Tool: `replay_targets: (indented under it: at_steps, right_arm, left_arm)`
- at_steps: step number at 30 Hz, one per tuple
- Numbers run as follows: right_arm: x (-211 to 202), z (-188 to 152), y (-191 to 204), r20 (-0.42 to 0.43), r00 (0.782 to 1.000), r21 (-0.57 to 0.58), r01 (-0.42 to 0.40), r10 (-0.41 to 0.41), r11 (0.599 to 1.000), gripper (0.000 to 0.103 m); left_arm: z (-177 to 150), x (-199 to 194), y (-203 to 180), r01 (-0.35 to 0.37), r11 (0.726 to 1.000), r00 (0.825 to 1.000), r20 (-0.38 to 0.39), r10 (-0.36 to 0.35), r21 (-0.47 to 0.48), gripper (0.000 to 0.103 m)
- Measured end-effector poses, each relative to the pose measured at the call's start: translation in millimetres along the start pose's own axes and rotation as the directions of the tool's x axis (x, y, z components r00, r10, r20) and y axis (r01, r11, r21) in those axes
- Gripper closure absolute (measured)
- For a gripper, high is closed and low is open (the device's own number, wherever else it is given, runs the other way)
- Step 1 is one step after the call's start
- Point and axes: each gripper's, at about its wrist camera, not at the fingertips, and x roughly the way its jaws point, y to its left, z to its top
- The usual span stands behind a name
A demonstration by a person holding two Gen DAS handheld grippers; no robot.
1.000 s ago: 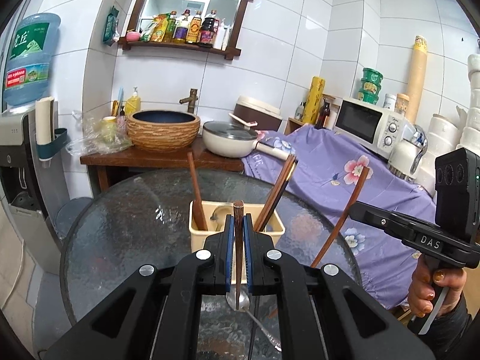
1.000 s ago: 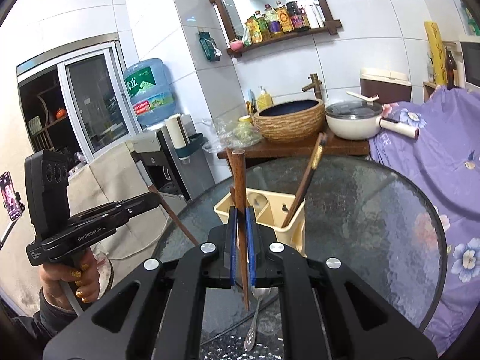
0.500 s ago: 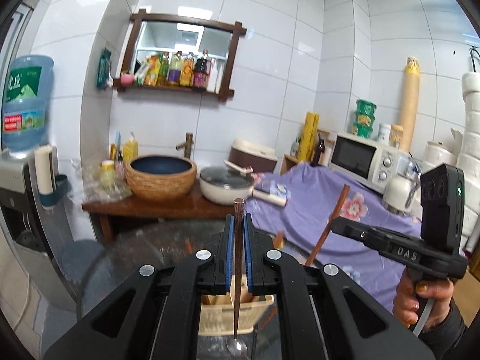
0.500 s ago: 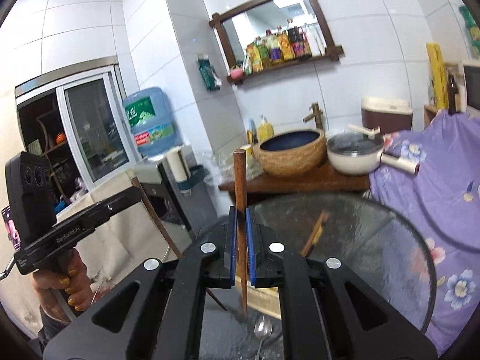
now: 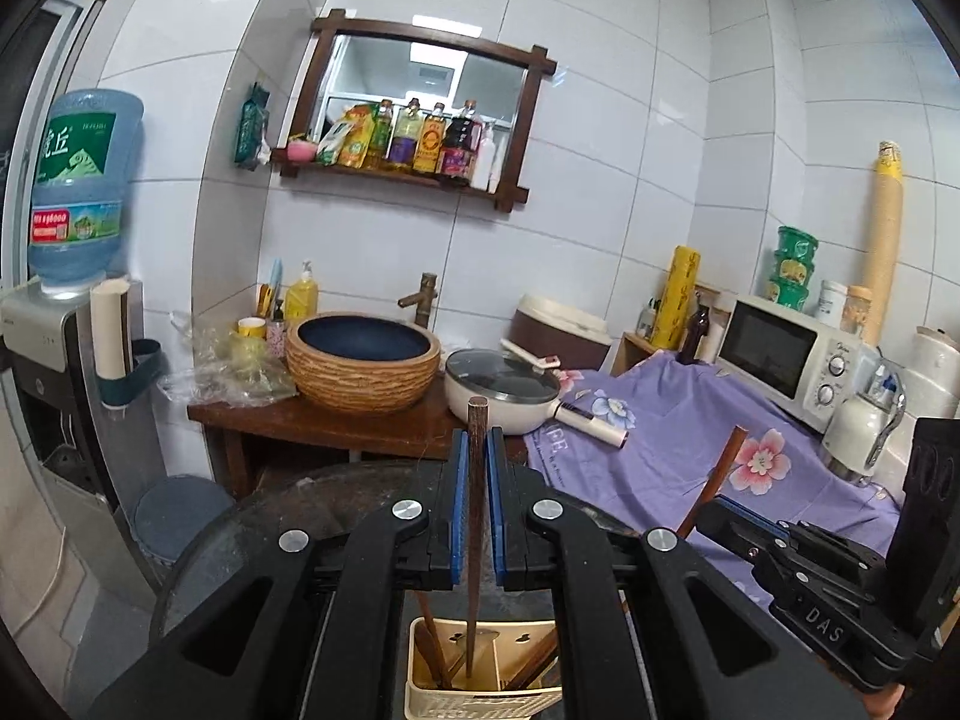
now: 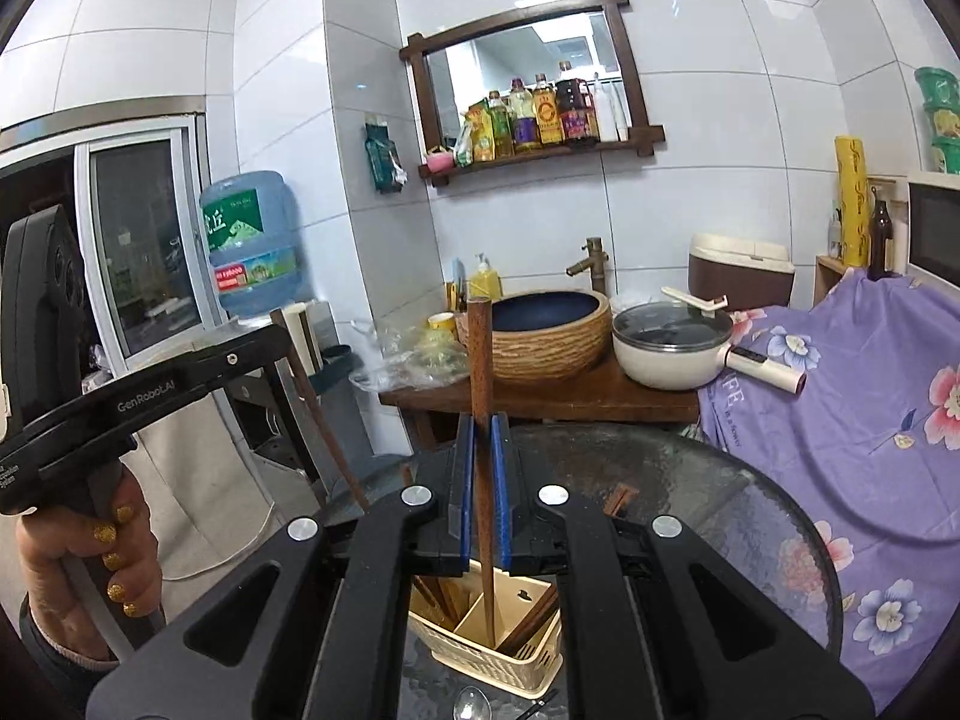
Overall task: Organize utensils
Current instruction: 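Lift both brown chopsticks upright and lower them into the beige holder, then open both grippers to release the chopsticks into the holder, then move the left gripper to the metal spoon while the right gripper reaches the black chopstick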
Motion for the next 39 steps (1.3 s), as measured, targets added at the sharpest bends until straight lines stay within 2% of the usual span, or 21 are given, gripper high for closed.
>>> replay_targets:
  at_steps: [14,23,27,28,30,31,32,34,39]
  right_arm:
    - [42,-54,-14,-0.093,0.995,0.038,0.03,-0.026,0.999,0.096]
    - [55,-78,-21,-0.134,0.99,0.051,0.044,-0.036,0.998,0.099]
    - [57,-83,-23,-0.139,0.99,0.059,0.042,-0.034,0.997,0.099]
    - [56,-85,-25,-0.138,0.99,0.066,0.039,-0.03,0.997,0.099]
    - [55,-88,-27,-0.144,0.989,0.077,0.039,-0.028,0.996,0.093]
    - [55,-91,-29,-0.148,0.989,0.085,0.037,-0.024,0.996,0.08]
    - [54,-93,-31,-0.148,0.989,0.091,0.035,-0.021,0.995,0.063]
    - [45,-99,-35,-0.118,0.993,0.108,0.045,-0.033,0.993,0.058]
    - [29,-120,-40,-0.108,0.992,0.1,0.073,-0.062,0.992,0.056]
  left_arm:
    - [-67,45,17,-0.011,0.999,0.991,-0.133,0.007,-0.031,0.097]
    - [-92,59,24,-0.009,0.999,0.981,-0.195,0.001,-0.039,0.097]
    - [-97,60,24,-0.004,0.999,0.981,-0.196,-0.004,-0.042,0.097]
    - [-98,59,25,0.002,0.999,0.981,-0.195,-0.011,-0.045,0.093]
    - [-101,57,24,0.01,0.999,0.98,-0.199,-0.018,-0.042,0.072]
    - [-103,55,23,0.01,0.999,0.98,-0.197,-0.017,-0.036,0.053]
    - [-105,52,22,0.007,0.999,0.982,-0.19,-0.013,-0.033,0.046]
    - [-113,46,21,0.001,1.0,0.983,-0.183,-0.004,-0.016,0.046]
    - [-144,29,21,-0.036,0.999,0.983,-0.181,0.039,0.02,0.032]
